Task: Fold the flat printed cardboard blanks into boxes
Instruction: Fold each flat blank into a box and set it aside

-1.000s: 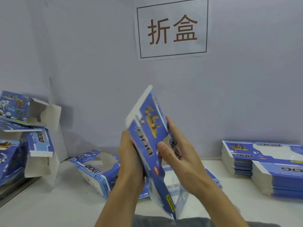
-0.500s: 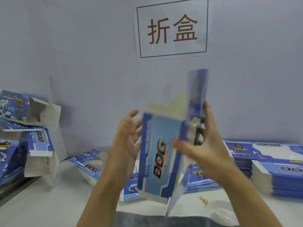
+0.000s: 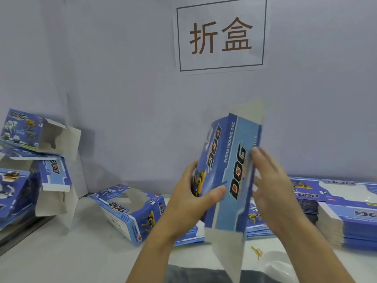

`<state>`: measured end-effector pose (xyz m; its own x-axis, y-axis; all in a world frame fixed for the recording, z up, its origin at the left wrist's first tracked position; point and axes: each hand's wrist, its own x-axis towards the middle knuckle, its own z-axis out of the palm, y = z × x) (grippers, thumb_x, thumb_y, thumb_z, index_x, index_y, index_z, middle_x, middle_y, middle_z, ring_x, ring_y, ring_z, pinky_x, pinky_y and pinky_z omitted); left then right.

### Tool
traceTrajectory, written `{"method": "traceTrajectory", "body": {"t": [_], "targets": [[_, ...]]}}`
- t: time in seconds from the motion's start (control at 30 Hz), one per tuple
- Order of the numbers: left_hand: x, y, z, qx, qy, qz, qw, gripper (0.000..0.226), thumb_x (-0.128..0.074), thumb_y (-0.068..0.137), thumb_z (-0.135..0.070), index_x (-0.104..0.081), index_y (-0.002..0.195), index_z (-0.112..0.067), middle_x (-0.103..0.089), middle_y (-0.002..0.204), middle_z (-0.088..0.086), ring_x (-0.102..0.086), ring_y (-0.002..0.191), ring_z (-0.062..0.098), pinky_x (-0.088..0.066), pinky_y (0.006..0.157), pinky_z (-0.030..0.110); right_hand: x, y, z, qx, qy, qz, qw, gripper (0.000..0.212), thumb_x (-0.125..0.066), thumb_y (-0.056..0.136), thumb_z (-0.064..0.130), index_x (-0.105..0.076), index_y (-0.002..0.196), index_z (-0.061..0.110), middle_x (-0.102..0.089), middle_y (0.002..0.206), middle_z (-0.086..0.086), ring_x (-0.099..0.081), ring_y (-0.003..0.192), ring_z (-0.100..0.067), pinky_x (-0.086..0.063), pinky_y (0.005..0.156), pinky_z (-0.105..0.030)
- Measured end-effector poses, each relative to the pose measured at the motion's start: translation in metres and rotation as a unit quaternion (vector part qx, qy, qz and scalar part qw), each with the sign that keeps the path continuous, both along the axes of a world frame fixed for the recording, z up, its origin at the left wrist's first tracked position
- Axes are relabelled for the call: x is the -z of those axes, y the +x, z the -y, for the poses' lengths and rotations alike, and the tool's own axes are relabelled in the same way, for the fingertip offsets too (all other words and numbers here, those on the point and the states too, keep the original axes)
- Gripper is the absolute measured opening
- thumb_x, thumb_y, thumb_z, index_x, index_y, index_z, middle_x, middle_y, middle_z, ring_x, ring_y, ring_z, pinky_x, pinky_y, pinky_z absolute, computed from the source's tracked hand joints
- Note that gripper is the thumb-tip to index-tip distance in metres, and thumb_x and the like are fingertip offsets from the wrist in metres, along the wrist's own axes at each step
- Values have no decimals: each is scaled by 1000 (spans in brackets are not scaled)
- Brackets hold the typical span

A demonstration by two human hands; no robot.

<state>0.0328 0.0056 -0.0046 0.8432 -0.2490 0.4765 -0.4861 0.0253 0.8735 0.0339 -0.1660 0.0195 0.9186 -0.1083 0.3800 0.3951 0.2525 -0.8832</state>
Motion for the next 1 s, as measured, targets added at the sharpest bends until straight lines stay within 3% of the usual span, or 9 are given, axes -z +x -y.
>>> {"method": "traceTrajectory", "body": {"t": [0.17, 0.23, 0.33, 0.47, 0.6, 0.7, 0.77, 0.9, 1.0], "targets": [[10, 2, 27, -318, 90, 95, 939, 110, -70, 55, -73, -21, 148, -43, -42, 131, -17, -45, 123, 5, -46, 102, 34, 5, -3, -15, 28, -111, 48, 992, 119, -72, 55, 81, -17, 154, 45, -55, 134, 24, -63, 109, 7, -60, 78, -23], [13, -1, 39, -349, 165, 157, 909, 118, -61, 54, -77, -11, 152, -34, -36, 133, -14, -39, 122, 9, -42, 100, 33, 8, 1, -17, 43, -114, 87, 989, 113, -81, 62, 65, -19, 153, 39, -64, 125, 23, -67, 106, 1, -60, 80, -23], [15, -3, 49, -316, 228, 171, 905, 126, -62, 49, -78, 1, 150, -40, -30, 136, -14, -36, 124, 11, -42, 99, 35, 11, 7, -11, 140, -64, 112, 982, 66, -78, 83, 31, -41, 138, 31, -73, 100, 21, -72, 88, 1, -57, 69, -13], [5, 1, 32, -182, 171, 90, 964, 123, -71, 50, -83, -4, 148, -52, -30, 130, -30, -35, 129, 0, -40, 100, 17, 9, 4, 11, 147, -60, 114, 981, 36, -76, 82, 33, -53, 109, 38, -74, 89, 22, -72, 80, 2, -54, 60, -10], [-17, -6, 11, -170, -18, 74, 982, 104, -70, 56, -83, -24, 143, -50, -52, 119, -41, -51, 113, -19, -44, 77, 3, 8, -6, 22, 21, -166, 101, 981, 62, -85, 66, 54, -59, 118, 34, -75, 100, 16, -73, 91, -4, -58, 69, -19], [-29, -12, 3, -166, -102, 102, 975, 95, -73, 60, -77, -31, 141, -48, -67, 112, -32, -64, 109, -5, -56, 90, 22, 9, -9, 9, -50, -205, 120, 970, 71, -87, 65, 45, -51, 125, 33, -75, 101, 18, -72, 90, -1, -55, 67, -10], [-32, -16, 0, -182, -118, 128, 968, 89, -75, 69, -66, -33, 144, -45, -71, 115, -16, -66, 114, 12, -55, 96, 36, 10, -6, -3, -51, -197, 131, 970, 75, -88, 69, 42, -44, 129, 36, -74, 101, 20, -72, 89, -1, -54, 67, -10], [-32, -18, 3, -153, -82, 170, 970, 62, -64, 88, -38, -40, 145, -30, -69, 118, -16, -67, 109, 6, -57, 81, 19, 11, -3, -7, -18, -199, 114, 973, 105, -80, 62, 52, -8, 138, 64, -67, 107, 34, -70, 94, 3, -50, 70, -5], [-28, -14, 3, -149, -97, 154, 972, 68, -68, 82, -45, -41, 143, -36, -71, 115, -15, -68, 109, 8, -57, 85, 22, 7, -5, 1, 20, -197, 128, 972, 103, -75, 67, 64, -7, 144, 64, -51, 114, 53, -56, 106, 22, -43, 72, 3]]}}
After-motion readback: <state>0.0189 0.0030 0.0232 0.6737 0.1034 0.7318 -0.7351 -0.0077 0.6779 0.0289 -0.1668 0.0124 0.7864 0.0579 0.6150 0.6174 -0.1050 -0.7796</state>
